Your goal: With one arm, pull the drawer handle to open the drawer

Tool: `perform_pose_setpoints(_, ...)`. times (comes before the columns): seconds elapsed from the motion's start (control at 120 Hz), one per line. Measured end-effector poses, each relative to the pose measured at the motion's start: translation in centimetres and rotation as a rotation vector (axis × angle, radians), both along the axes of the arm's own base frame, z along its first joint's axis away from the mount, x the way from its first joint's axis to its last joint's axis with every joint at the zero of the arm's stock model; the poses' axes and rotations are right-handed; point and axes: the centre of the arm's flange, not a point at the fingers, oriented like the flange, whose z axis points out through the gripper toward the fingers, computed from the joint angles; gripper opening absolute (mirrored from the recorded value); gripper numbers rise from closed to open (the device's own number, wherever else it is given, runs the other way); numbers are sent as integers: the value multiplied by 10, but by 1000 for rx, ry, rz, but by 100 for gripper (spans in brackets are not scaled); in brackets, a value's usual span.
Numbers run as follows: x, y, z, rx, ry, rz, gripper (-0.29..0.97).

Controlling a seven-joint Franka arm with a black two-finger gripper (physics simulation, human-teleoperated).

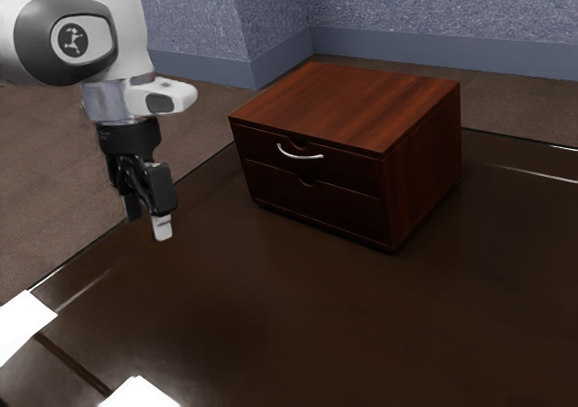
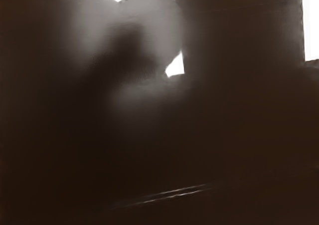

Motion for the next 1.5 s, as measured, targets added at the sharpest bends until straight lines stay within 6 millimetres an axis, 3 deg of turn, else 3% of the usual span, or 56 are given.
perform_pose_setpoints(0.117,12,-17,14,5,-103,-95,68)
perform_pose_setpoints(0.267,11,-33,27,27,-187,-235,68)
perform_pose_setpoints(0.367,26,-31,-5,30,-249,-414,68)
perform_pose_setpoints(0.45,40,-30,-10,85,-320,-590,68)
perform_pose_setpoints(0.558,80,-43,-32,150,-386,-843,68)
perform_pose_setpoints(0.717,118,-62,-31,214,-479,-1127,62)
perform_pose_setpoints(0.95,152,-39,-51,252,-514,-1343,39)
perform_pose_setpoints(1.083,157,-20,-54,264,-545,-1405,29)
perform_pose_setpoints(1.383,172,-3,-77,249,-600,-1508,18)
perform_pose_setpoints(1.5,176,4,-75,271,-619,-1539,16)
